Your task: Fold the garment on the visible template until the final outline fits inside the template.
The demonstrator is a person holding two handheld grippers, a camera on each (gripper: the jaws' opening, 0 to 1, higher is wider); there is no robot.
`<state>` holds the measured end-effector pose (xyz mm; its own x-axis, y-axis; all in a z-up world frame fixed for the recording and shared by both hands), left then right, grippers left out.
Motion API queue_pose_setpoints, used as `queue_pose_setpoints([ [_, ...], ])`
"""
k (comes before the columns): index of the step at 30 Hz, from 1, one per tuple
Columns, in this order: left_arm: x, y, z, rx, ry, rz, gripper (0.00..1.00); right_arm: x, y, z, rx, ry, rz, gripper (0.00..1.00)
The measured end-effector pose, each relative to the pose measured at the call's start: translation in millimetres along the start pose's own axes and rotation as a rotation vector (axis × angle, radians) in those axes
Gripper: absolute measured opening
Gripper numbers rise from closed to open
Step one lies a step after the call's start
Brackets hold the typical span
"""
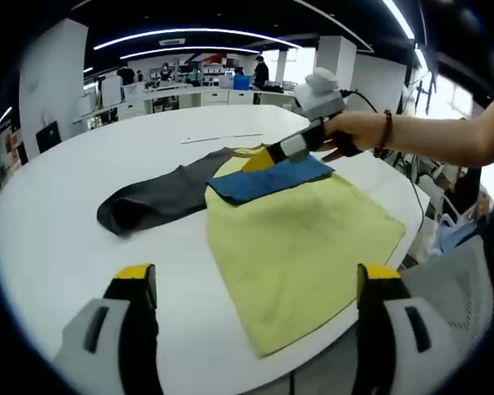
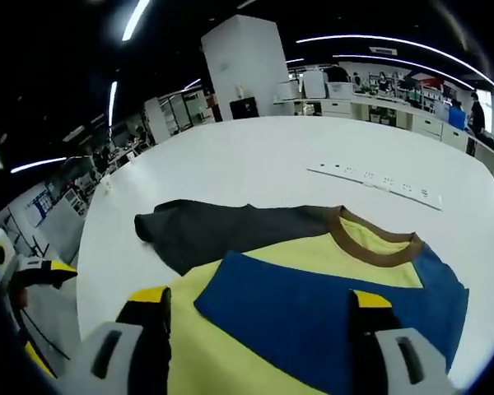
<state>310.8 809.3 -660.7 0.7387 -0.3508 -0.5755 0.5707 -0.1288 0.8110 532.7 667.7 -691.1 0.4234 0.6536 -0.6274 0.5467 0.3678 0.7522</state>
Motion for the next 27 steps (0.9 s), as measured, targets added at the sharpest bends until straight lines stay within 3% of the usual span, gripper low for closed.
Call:
queue_pose_setpoints([
  [5, -1, 2.7, 3.5, 0.010, 0.000, -0.001, 0.99, -15, -2.4, 14, -0.027, -0.025, 0.008, 1.00],
  [19, 2, 11.2, 17.2, 0.037, -0.025, 0.011, 0.99, -64, -25.5, 67, 0.023, -0.127, 0.001, 1.00],
  [27, 1, 10.0, 21.3, 0.048, -0.037, 0.000, 0.99, -96, -46.5, 101, 0.056, -0.172, 0.010, 0.90],
])
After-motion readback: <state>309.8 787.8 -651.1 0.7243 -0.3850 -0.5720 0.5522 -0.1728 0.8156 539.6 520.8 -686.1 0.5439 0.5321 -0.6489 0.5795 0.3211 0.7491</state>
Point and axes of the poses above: the point that each gripper's makers call its tool centre point, and the gripper's own axes: x roughly forward along the fingers, z roughly to its right, y roughly out of its top, the point moved 5 cm from there along -x, roughly backward along the fingers
